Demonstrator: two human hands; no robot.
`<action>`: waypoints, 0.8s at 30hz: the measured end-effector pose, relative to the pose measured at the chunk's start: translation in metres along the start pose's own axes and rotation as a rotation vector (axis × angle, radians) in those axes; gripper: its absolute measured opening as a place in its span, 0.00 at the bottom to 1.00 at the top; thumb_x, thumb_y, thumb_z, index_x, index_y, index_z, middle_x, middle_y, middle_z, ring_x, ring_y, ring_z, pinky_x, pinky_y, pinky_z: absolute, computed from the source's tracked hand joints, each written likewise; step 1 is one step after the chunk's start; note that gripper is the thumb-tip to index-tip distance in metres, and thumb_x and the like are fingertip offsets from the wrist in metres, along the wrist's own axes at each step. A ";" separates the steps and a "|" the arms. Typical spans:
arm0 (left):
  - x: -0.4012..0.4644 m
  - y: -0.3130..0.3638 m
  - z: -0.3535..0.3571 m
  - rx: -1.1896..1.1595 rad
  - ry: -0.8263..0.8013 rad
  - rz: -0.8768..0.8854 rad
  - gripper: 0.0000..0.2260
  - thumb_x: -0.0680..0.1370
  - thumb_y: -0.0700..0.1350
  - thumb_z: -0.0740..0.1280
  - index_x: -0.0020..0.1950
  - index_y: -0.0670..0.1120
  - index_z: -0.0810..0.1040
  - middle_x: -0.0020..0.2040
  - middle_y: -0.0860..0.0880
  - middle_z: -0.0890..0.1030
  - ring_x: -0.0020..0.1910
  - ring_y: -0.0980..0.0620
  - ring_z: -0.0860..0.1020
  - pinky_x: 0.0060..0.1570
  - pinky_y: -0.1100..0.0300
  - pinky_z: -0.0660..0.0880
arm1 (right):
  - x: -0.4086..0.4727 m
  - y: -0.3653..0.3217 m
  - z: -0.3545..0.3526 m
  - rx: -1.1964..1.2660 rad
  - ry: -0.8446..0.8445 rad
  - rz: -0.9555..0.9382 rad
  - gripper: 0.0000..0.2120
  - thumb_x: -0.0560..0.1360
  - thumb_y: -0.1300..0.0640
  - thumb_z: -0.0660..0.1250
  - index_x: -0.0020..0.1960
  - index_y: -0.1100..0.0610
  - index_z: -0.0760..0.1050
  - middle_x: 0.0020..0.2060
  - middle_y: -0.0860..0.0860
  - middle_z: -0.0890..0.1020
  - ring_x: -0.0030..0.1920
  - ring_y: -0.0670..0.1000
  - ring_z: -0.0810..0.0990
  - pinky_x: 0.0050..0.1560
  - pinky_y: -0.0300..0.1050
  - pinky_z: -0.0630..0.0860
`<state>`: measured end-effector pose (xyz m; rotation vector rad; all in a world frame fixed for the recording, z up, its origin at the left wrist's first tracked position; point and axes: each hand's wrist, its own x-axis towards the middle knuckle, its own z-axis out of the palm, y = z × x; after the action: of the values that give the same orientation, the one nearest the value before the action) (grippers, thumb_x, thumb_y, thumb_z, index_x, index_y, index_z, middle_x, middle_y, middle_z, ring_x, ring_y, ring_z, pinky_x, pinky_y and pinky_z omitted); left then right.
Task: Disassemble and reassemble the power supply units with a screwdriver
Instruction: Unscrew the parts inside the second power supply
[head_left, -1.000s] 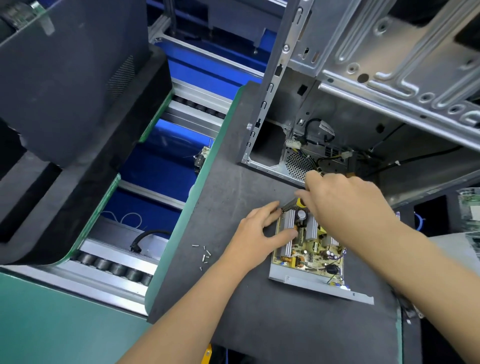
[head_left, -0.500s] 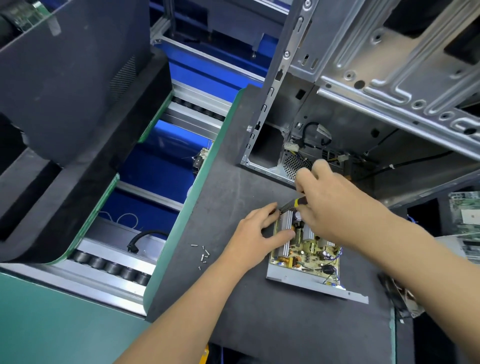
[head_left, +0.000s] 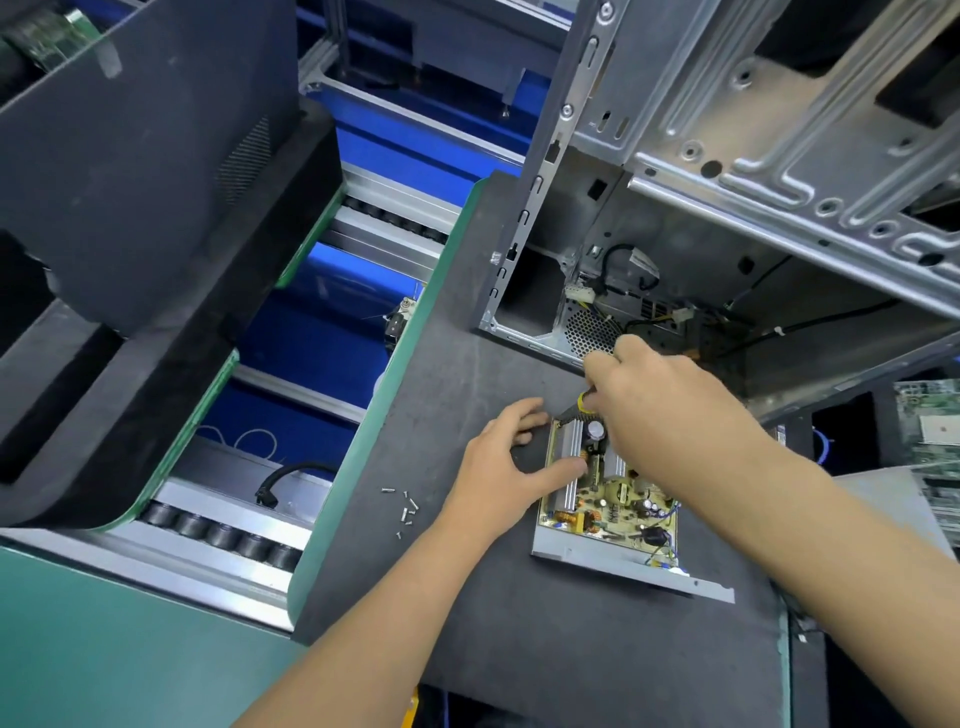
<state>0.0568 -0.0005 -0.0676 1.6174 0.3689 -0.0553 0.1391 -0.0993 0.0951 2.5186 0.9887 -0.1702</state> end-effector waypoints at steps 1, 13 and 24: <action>0.000 0.001 -0.001 0.001 -0.005 0.000 0.35 0.68 0.57 0.79 0.72 0.57 0.70 0.63 0.63 0.78 0.61 0.65 0.74 0.58 0.74 0.69 | 0.001 0.000 -0.001 -0.043 0.028 0.024 0.09 0.82 0.48 0.60 0.54 0.54 0.69 0.44 0.52 0.72 0.44 0.56 0.80 0.31 0.42 0.61; -0.028 0.028 -0.127 0.106 0.276 0.070 0.09 0.79 0.41 0.69 0.48 0.55 0.83 0.41 0.56 0.84 0.41 0.56 0.82 0.47 0.65 0.76 | 0.001 0.010 0.004 0.042 0.016 0.056 0.18 0.82 0.40 0.53 0.46 0.55 0.68 0.36 0.51 0.69 0.46 0.62 0.80 0.37 0.49 0.69; -0.058 0.001 -0.141 0.507 0.164 0.112 0.05 0.76 0.38 0.73 0.47 0.47 0.86 0.43 0.57 0.83 0.41 0.65 0.77 0.45 0.76 0.69 | 0.000 0.011 0.004 0.067 0.102 0.067 0.20 0.83 0.42 0.52 0.54 0.58 0.70 0.46 0.59 0.77 0.46 0.65 0.80 0.39 0.51 0.70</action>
<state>-0.0238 0.1259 -0.0399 2.1493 0.4106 0.0763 0.1470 -0.1079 0.0953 2.6404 0.9497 -0.0560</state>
